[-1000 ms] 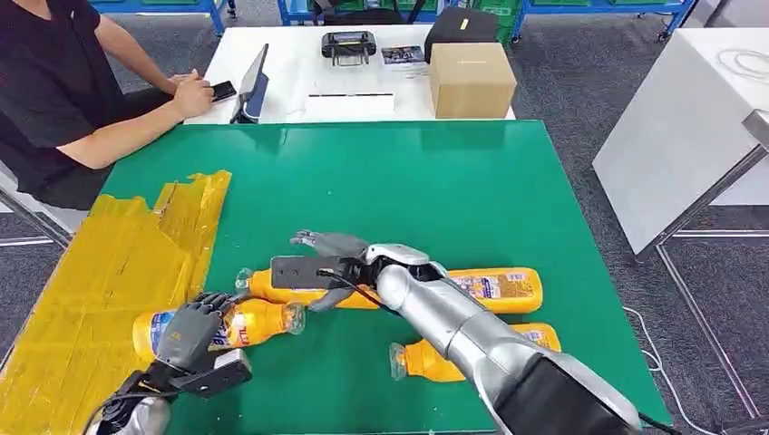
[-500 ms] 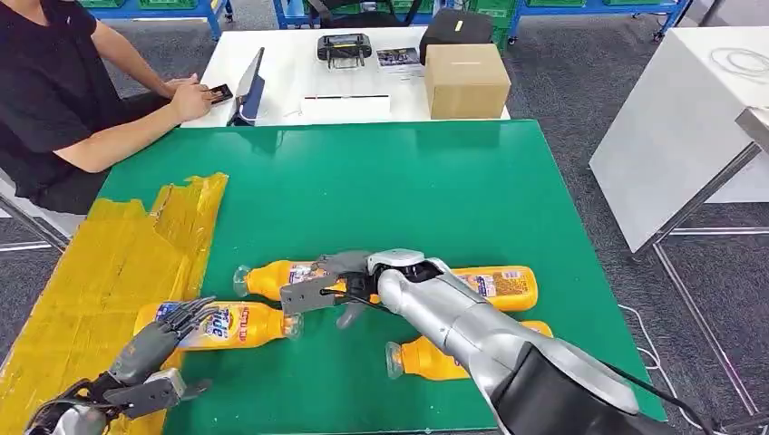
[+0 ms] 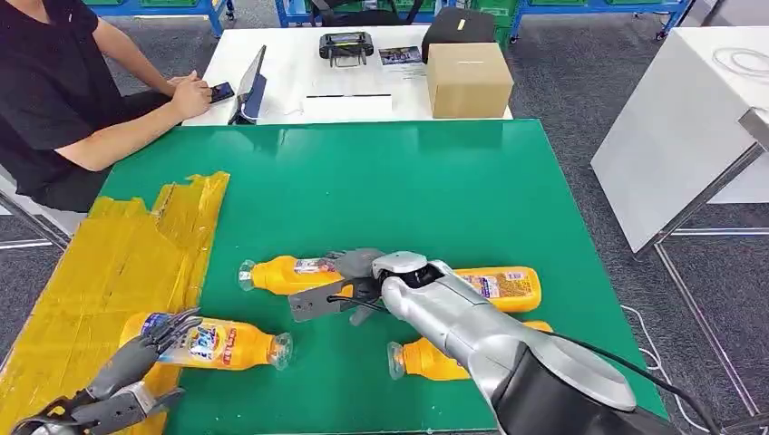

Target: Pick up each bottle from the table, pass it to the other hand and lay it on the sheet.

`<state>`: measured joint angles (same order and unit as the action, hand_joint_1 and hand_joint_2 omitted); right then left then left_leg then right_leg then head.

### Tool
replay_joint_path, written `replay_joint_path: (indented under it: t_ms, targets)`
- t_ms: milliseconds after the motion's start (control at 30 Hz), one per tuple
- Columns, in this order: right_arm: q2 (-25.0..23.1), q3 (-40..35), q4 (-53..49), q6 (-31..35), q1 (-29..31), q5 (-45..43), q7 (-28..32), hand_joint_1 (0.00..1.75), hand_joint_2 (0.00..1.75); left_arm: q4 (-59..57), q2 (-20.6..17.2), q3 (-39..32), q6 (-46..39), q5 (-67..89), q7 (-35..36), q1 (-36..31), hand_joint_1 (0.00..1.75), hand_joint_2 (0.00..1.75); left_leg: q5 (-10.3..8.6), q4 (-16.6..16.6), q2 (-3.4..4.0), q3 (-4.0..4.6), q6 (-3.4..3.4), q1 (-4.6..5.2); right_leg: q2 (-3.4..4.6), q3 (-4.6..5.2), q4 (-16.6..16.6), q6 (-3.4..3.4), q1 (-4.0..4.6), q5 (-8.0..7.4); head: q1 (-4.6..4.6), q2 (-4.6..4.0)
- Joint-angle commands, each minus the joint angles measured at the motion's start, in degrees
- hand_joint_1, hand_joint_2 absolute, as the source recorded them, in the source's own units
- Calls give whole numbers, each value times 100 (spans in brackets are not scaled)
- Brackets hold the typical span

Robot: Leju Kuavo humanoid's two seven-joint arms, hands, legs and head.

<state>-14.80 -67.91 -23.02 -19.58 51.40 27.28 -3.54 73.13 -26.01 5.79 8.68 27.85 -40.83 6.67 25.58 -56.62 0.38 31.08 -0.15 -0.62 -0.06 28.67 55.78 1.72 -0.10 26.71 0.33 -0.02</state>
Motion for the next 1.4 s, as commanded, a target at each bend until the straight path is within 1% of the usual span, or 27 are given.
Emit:
replay_joint_path:
  t_ms: [33,133,167,200,233,333,367,400,433,467,533,567,733,800,867,900,933,967,1000,1067,1100,1133,1200,1267,1300,1367,1400]
  targets:
    - [78,-445,654,272,-140,317,-284,0,175,687,320,497,53,-1588,83,23,0,0,-13,8,-13,17,6,-2,-10,11,-13,2,3,-12,-2,0]
    - [67,-477,729,371,-244,483,-389,0,175,1157,606,285,299,-1918,83,-11,0,0,-8,3,-35,5,6,-3,-34,17,-16,3,2,-1,0,0]
    - [59,-493,743,360,-269,530,-414,0,175,1346,718,157,490,-2080,83,-10,0,0,-17,5,-48,19,9,-5,-43,62,-24,5,5,-9,-2,0]
    - [46,-477,760,323,-323,577,-457,0,175,1524,972,-130,743,-2168,83,-46,0,0,-11,3,-47,15,7,-1,-36,60,-19,4,0,-3,0,0]
    - [48,-446,766,308,-360,583,-477,0,175,1571,1094,-254,841,-2156,83,-98,0,0,-18,4,-55,35,11,-5,-43,72,-28,6,5,-12,0,0]
    - [81,-439,792,185,-451,692,-530,3,175,1584,1447,-656,1280,-2266,83,-257,0,0,-8,3,-41,28,7,-1,-29,51,-23,5,1,-4,0,0]
    - [97,-441,804,130,-476,726,-544,37,175,1550,1541,-761,1395,-2292,83,-303,0,0,-16,8,-49,49,13,-8,-35,63,-39,7,8,-15,4,0]
    - [117,-440,818,83,-508,758,-541,108,175,1598,1643,-869,1510,-2325,83,-351,0,0,-9,1,-40,47,10,-1,-25,25,-24,6,1,-7,-4,0]
    - [135,-418,833,60,-564,775,-575,140,175,1541,1675,-878,1585,-2292,83,-406,0,0,-12,8,-31,38,11,-4,-17,22,-39,-3,4,-25,-4,0]
    - [159,-405,850,58,-612,809,-598,141,175,1518,1760,-967,1734,-2382,83,-447,0,0,-10,1,-35,36,10,1,-31,18,-29,-5,-2,-18,0,0]
    - [184,-398,887,54,-719,886,-639,166,175,1474,1855,-1017,1873,-2366,83,-542,0,0,-9,1,-26,23,8,2,-24,15,-27,-6,-4,-17,-2,0]
    - [186,-361,905,54,-755,889,-662,175,175,1452,1901,-1060,1952,-2409,83,-569,0,0,-20,9,-41,32,10,-3,-38,17,-40,-7,1,-26,-4,0]
    - [142,24,920,277,-838,749,-813,175,175,1255,1912,-1058,1871,-2357,83,-687,0,0,-24,11,-35,19,11,-8,-36,61,-43,-10,7,-32,-2,0]
    - [104,339,906,592,-831,582,-860,175,175,1186,1987,-1181,1773,-2319,83,-665,0,0,-9,4,-19,3,8,-3,-24,56,-31,-12,3,-17,0,0]
    - [64,864,838,1182,-837,324,-817,175,175,999,2098,-1414,1757,-2462,83,-596,0,0,-24,17,-30,18,11,-4,-32,64,-46,-11,4,-30,-2,0]
    - [64,864,838,1182,-837,324,-817,175,175,999,2098,-1414,1757,-2462,83,-596,0,0,-11,10,-11,-3,8,0,-14,50,-34,-12,0,-20,-2,0]
    - [55,1316,658,1917,-865,22,-648,175,175,706,2309,-1798,1908,-2798,83,-524,0,0,-20,15,-14,15,10,-4,-16,63,-43,-11,5,-31,-2,0]
    - [29,1611,572,2279,-909,-145,-381,175,175,601,2482,-2079,2128,-2918,83,-499,0,0,-8,10,0,-7,8,1,-4,47,-31,-11,-1,-21,0,0]
    - [14,1977,329,2887,-1007,-276,109,175,175,630,2723,-2390,2347,-3138,126,-378,0,0,-14,19,4,-6,8,1,2,47,-40,-11,-1,-28,-4,0]
    - [5,2495,-335,3694,-1344,-315,794,175,175,1064,3144,-2774,2620,-3611,583,-59,0,0,-12,19,16,-2,9,1,14,6,-41,-11,-1,-32,-4,0]
    - [29,2743,-1098,4092,-1735,-204,1123,175,175,1410,3437,-2916,2724,-3871,813,199,0,175,-3,7,18,-10,9,1,15,-5,-29,-10,-1,-22,-4,0]
    - [81,2792,-1569,4029,-1951,26,870,175,175,1603,3559,-2947,2806,-3878,882,326,0,175,-1,6,29,-2,11,-1,26,2,-30,-9,1,-24,0,0]
    - [104,2813,-1750,3994,-2044,117,775,175,175,1653,3604,-2947,2818,-3864,906,357,0,175,4,-2,37,27,12,-1,36,26,-22,-6,2,-23,-2,0]
    - [125,3115,-2567,4263,-2513,309,1209,175,175,1784,3865,-3076,2809,-4110,1128,419,0,175,4,-6,21,46,11,-2,20,43,-20,-8,3,-20,-4,0]
    - [153,3142,-3224,4689,-2890,786,1290,175,175,2023,4125,-3109,2809,-4258,1182,560,0,175,7,-6,7,48,12,-1,6,41,-23,-7,2,-13,-4,0]
    - [168,3093,-4224,4859,-3444,1237,1280,175,175,2311,4453,-3033,2826,-4419,1279,737,0,175,6,-15,-21,76,13,-7,-16,54,-23,-1,6,-8,0,0]
    - [157,3016,-4645,4866,-3679,1427,1269,175,175,2396,4576,-2916,2802,-4487,1355,795,0,175,8,-18,-17,87,12,-4,-9,66,-16,-1,4,-8,-2,0]
